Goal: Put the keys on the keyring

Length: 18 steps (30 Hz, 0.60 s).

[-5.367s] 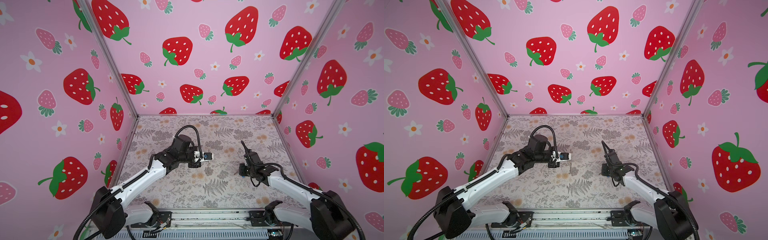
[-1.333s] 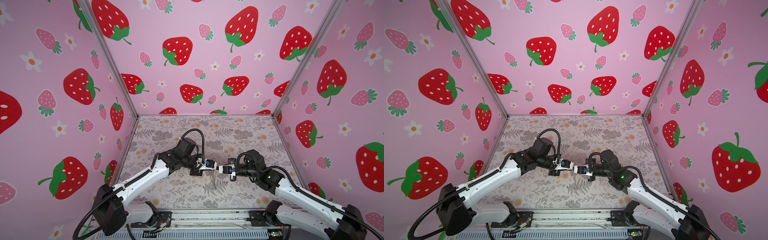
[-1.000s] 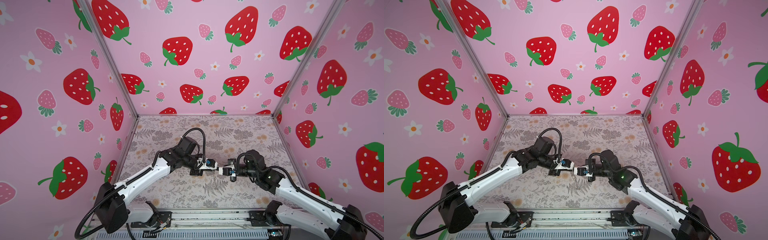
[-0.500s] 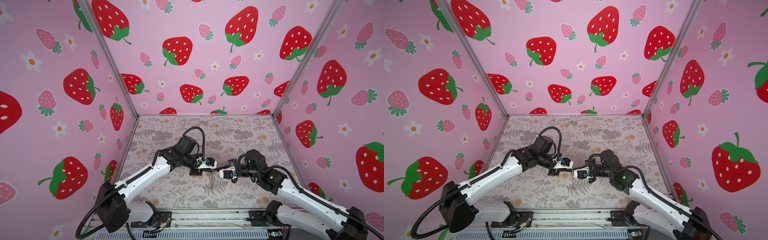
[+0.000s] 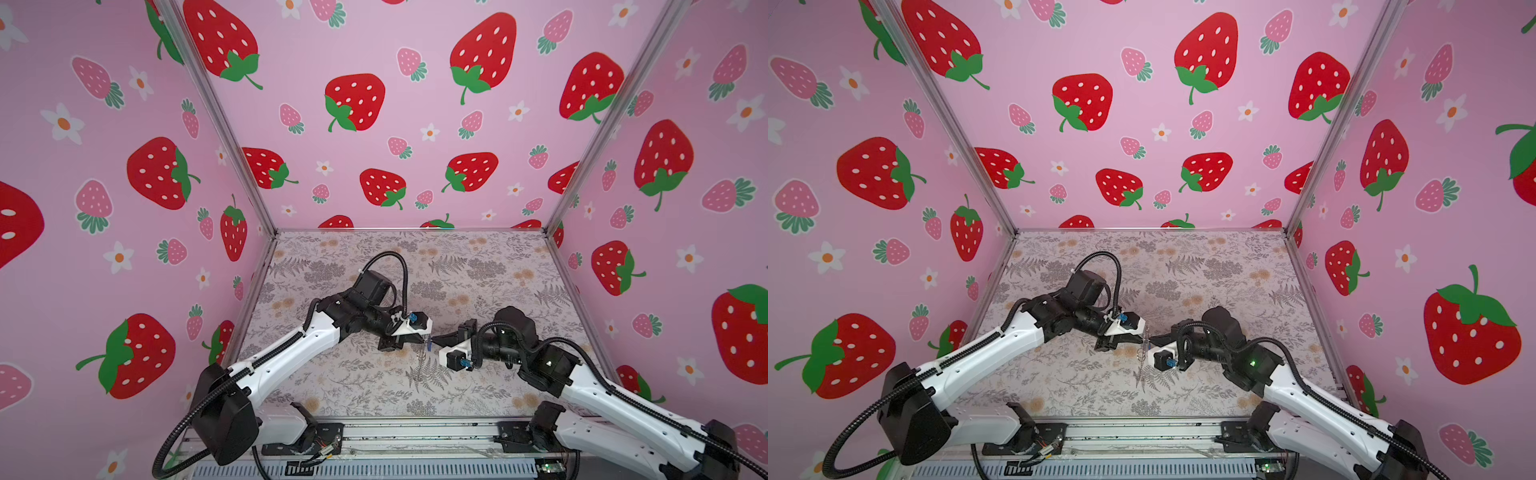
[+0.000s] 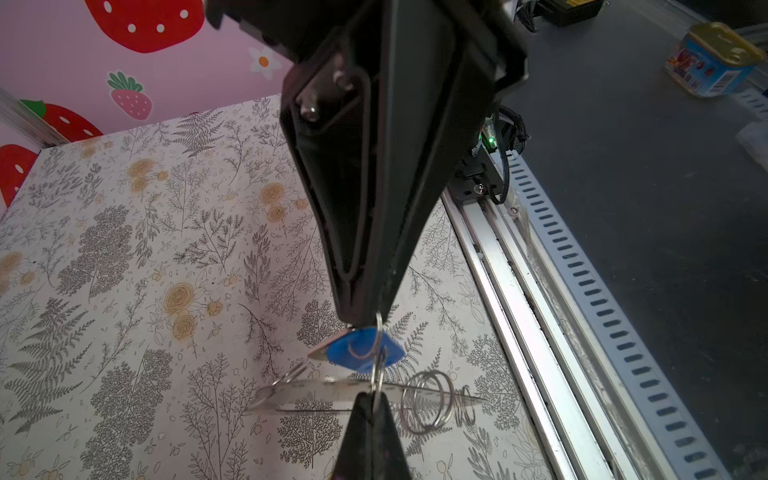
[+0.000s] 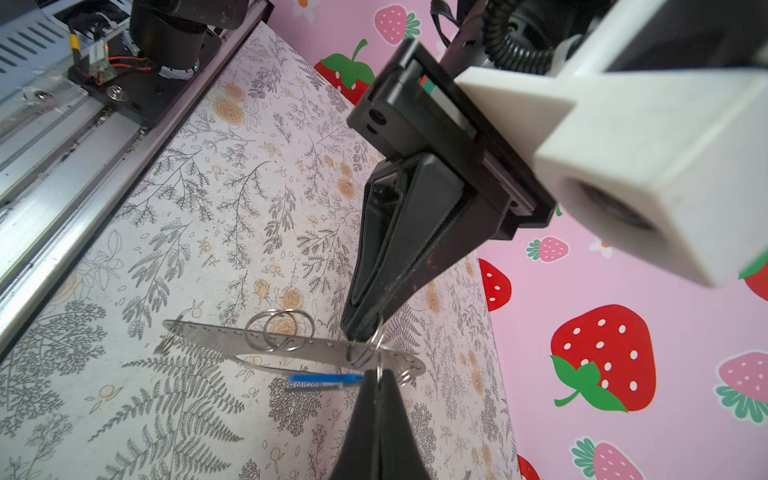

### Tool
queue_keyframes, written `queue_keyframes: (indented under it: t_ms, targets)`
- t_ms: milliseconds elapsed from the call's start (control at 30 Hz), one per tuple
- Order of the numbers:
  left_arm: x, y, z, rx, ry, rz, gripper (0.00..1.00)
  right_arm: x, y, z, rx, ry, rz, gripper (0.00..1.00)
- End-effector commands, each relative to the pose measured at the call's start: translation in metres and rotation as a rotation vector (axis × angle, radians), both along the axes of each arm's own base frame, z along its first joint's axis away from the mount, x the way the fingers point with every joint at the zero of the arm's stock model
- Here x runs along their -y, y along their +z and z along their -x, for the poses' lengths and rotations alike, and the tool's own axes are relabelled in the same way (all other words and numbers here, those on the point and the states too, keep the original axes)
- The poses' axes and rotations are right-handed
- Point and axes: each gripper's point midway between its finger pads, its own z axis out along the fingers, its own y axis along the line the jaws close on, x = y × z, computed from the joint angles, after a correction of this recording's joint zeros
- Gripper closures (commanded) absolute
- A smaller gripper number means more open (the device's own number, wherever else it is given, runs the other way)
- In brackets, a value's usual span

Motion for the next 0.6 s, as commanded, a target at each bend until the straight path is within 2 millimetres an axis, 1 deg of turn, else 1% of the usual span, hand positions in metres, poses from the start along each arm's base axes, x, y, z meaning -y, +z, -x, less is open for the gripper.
queue_keyframes:
  t_ms: [0, 233, 400, 567]
  targets:
    - [0.007, 0.022, -0.002, 0.02, -0.033, 0.061, 1.0, -0.001, 0.0, 0.003, 0.012, 0.009, -0.015, 1.0]
    - [0.005, 0.019, 0.004, 0.006, -0.056, 0.043, 1.0, -0.003, 0.011, 0.004, 0.034, 0.023, -0.04, 1.0]
    - [0.005, 0.016, 0.009, -0.005, -0.081, 0.023, 1.0, -0.005, 0.01, 0.008, 0.033, 0.059, -0.021, 1.0]
    - [0.005, 0.015, 0.01, -0.016, -0.095, 0.012, 1.0, -0.005, 0.011, 0.009, 0.051, 0.067, -0.016, 1.0]
